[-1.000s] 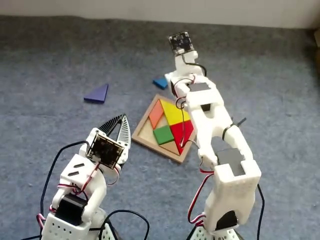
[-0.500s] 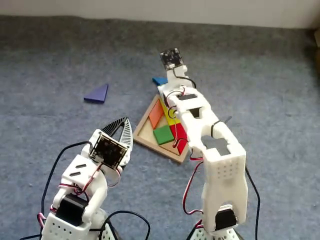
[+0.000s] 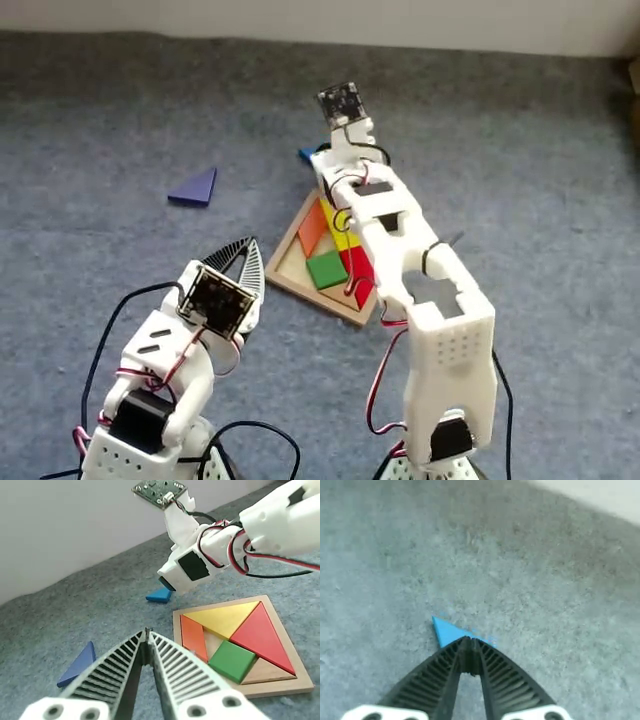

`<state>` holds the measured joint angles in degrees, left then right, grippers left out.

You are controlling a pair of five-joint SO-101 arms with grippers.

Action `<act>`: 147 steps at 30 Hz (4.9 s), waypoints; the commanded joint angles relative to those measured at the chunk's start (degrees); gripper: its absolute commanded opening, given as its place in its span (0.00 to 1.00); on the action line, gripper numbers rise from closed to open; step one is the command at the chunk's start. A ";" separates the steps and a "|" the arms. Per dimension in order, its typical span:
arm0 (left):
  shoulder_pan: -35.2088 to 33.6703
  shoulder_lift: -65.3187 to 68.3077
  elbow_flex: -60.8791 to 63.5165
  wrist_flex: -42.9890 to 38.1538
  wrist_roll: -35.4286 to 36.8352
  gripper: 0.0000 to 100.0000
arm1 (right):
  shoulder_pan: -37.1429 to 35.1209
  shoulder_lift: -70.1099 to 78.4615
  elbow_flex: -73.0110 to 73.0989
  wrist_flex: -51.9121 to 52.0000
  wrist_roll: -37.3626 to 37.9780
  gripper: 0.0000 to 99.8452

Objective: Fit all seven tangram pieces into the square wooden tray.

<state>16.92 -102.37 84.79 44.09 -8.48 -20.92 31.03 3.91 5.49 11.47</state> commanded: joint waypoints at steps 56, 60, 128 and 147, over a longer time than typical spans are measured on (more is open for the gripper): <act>1.36 -1.80 -3.56 0.09 -0.44 0.01 | 13.14 -7.78 -10.15 53.58 -0.18 0.01; 1.36 -1.80 -3.56 0.09 -0.44 0.01 | 13.14 -12.79 -10.15 53.49 -0.53 0.01; 1.27 -1.71 -2.77 0.09 -0.44 0.01 | 4.00 -19.82 14.81 7.34 -25.23 0.01; 1.27 -1.71 -2.77 0.09 -0.44 0.01 | 2.77 -11.03 16.84 1.01 -24.88 0.01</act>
<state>17.27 -102.37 84.26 44.18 -8.48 -16.79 20.84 19.56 6.55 -13.32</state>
